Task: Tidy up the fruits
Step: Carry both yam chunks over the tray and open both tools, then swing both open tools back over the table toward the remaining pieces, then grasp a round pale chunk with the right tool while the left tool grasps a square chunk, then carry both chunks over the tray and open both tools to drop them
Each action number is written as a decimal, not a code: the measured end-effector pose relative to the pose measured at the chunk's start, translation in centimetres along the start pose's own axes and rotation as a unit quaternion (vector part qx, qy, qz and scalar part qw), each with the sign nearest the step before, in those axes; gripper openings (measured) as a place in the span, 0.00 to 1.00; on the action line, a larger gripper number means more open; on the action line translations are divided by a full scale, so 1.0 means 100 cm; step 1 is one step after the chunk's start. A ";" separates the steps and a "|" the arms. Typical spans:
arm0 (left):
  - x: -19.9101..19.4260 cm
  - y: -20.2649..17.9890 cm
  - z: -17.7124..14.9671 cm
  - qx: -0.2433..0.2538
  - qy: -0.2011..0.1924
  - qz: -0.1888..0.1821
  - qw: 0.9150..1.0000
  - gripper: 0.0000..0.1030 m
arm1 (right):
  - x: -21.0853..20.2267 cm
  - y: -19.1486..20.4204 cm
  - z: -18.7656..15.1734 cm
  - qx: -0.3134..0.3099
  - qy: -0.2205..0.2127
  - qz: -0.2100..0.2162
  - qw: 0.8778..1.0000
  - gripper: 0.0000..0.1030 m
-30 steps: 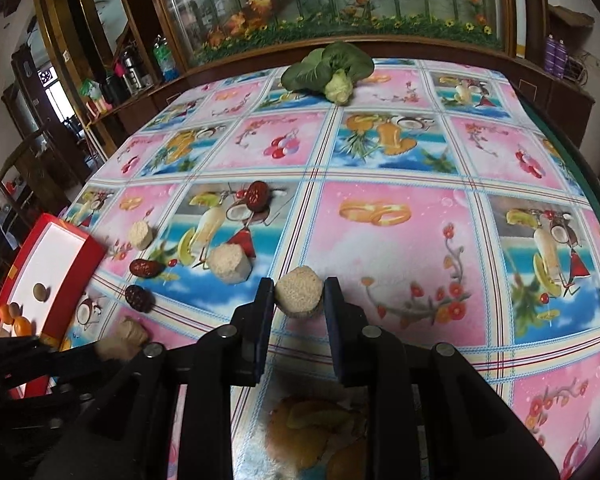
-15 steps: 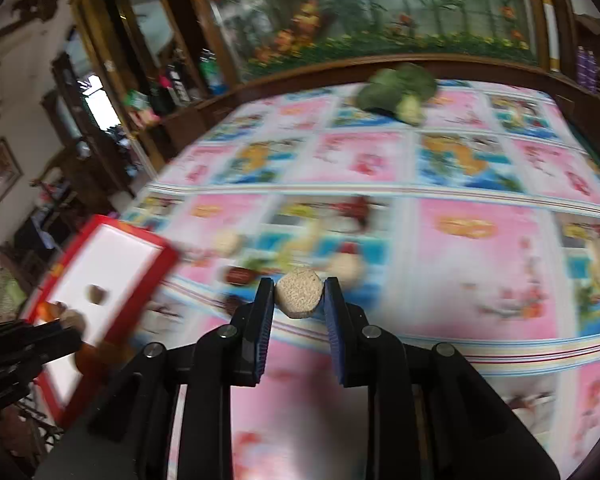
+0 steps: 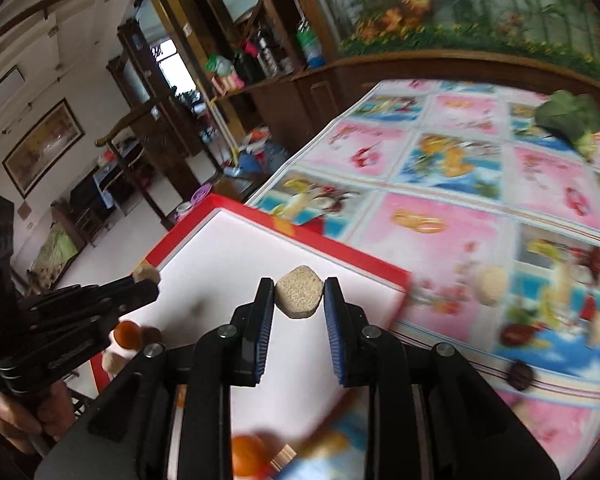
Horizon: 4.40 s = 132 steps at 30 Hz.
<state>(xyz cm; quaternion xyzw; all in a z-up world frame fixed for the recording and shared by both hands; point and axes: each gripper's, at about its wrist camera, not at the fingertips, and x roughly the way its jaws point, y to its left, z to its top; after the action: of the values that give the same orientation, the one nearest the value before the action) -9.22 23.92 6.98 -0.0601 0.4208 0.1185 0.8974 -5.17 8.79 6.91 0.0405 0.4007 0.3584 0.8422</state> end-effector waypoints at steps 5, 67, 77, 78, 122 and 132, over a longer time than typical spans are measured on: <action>0.026 0.021 0.010 0.002 0.036 0.013 0.999 0.14 | 0.036 0.013 0.009 0.007 0.035 -0.010 0.999 0.27; 0.006 -0.219 -0.044 0.149 0.081 -0.111 0.979 0.74 | -0.117 -0.235 -0.008 0.185 0.023 -0.078 0.979 0.60; 0.015 -0.240 -0.042 0.151 0.081 -0.128 0.977 0.74 | -0.095 -0.224 -0.014 0.164 0.059 -0.073 0.982 0.60; 0.017 -0.241 -0.042 0.151 0.083 -0.130 0.976 0.74 | -0.094 -0.223 -0.015 0.161 0.061 -0.076 0.982 0.60; -0.012 -0.208 -0.033 0.131 -0.008 -0.106 0.986 0.25 | -0.110 -0.192 -0.009 0.095 -0.030 -0.136 0.986 0.28; -0.030 -0.122 -0.024 0.067 -0.053 -0.017 0.996 0.25 | -0.107 -0.120 -0.017 0.018 -0.078 -0.060 0.995 0.28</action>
<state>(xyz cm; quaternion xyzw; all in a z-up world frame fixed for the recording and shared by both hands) -9.67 11.11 7.88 -0.0003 0.3787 0.0776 0.9222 -4.02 -7.26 8.38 0.0597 0.3424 0.2958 0.8898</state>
